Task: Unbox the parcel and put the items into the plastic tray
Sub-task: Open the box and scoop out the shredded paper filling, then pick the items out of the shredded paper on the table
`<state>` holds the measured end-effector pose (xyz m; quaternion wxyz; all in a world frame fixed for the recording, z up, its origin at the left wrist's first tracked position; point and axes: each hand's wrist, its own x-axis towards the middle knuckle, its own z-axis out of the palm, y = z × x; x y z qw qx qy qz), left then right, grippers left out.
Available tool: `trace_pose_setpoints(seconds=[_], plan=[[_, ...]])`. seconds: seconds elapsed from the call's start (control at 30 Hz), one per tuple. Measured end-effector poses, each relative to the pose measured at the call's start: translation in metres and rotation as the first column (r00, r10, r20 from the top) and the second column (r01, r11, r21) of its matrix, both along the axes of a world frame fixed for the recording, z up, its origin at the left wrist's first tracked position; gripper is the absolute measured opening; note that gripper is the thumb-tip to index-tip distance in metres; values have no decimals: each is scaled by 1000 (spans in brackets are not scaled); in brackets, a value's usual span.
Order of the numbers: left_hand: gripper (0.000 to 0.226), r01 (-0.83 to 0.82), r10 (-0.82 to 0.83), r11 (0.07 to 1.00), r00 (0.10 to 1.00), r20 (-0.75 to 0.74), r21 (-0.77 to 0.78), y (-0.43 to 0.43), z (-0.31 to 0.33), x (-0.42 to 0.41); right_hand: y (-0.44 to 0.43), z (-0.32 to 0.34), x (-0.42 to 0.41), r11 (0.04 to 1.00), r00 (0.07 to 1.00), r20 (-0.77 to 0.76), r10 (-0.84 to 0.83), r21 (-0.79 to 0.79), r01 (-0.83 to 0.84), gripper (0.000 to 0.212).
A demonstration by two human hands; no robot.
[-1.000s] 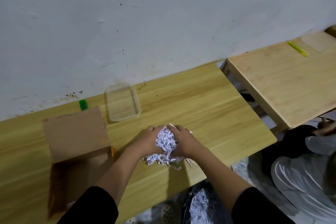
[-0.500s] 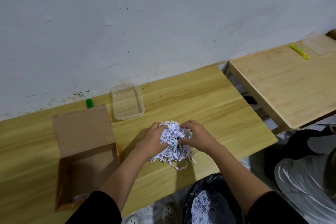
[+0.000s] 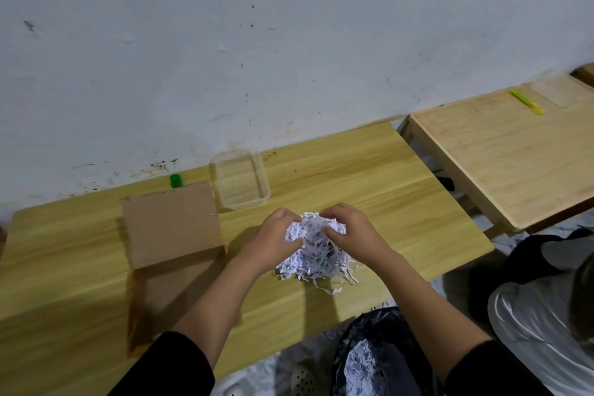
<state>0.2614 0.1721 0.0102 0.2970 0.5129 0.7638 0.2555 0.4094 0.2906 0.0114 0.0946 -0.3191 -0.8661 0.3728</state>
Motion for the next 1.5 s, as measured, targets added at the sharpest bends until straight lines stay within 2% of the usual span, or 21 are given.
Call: trace_pose_setpoints(seconds=[0.13, 0.2, 0.27, 0.33, 0.4, 0.43, 0.5, 0.6, 0.7, 0.77, 0.93, 1.13, 1.3, 1.4, 1.5], plan=[[28, -189, 190, 973, 982, 2, 134, -32, 15, -22, -27, 6, -33, 998, 997, -47, 67, -19, -68, 26], [24, -352, 364, 910, 931, -14, 220, -65, 16, -36, -48, 5, -56, 989, 988, -61, 140, -36, -143, 25], [20, -532, 568, 779, 823, -15, 331, -102, 10, -49, -71, 0, -79, 972, 972, -68, 225, -60, -229, 24], [17, -681, 745, 603, 667, 13, 415, -141, -3, -65, -98, -8, -103, 940, 945, -64, 322, -98, -327, 22], [19, -797, 829, 471, 547, 119, 378, -173, -19, -79, -123, -19, -121, 901, 913, -48, 406, -146, -409, 23], [23, -849, 841, 439, 503, 197, 294, -186, -29, -85, -135, -24, -129, 878, 895, -36, 445, -178, -444, 25], [34, -886, 826, 449, 460, 326, 112, -205, -47, -90, -154, -35, -142, 830, 851, 16, 525, -231, -508, 29], [42, -863, 791, 505, 473, 389, 22, -217, -66, -86, -169, -50, -155, 747, 747, 131, 651, -281, -602, 35], [43, -873, 756, 487, 411, 510, -19, -214, -68, -79, -178, -61, -164, 667, 632, 219, 744, -300, -682, 40], [41, -888, 739, 460, 377, 558, -8, -213, -69, -77, -183, -65, -168, 637, 603, 209, 770, -315, -703, 41], [40, -895, 729, 445, 375, 573, 19, -215, -78, -78, -196, -76, -180, 561, 546, 143, 825, -316, -765, 38], [40, -898, 725, 439, 376, 578, 33, -216, -83, -77, -212, -78, -190, 553, 579, -2, 815, -296, -779, 17], [39, -896, 726, 443, 378, 574, 30, -217, -81, -78, -219, -87, -189, 585, 638, -54, 768, -346, -733, 14], [38, -904, 734, 426, 365, 572, 30, -216, -78, -78, -215, -87, -186, 628, 692, -69, 719, -364, -688, 14], [38, -900, 723, 434, 366, 586, 26, -216, -75, -77, -209, -78, -185, 712, 766, -47, 641, -336, -617, 9]])
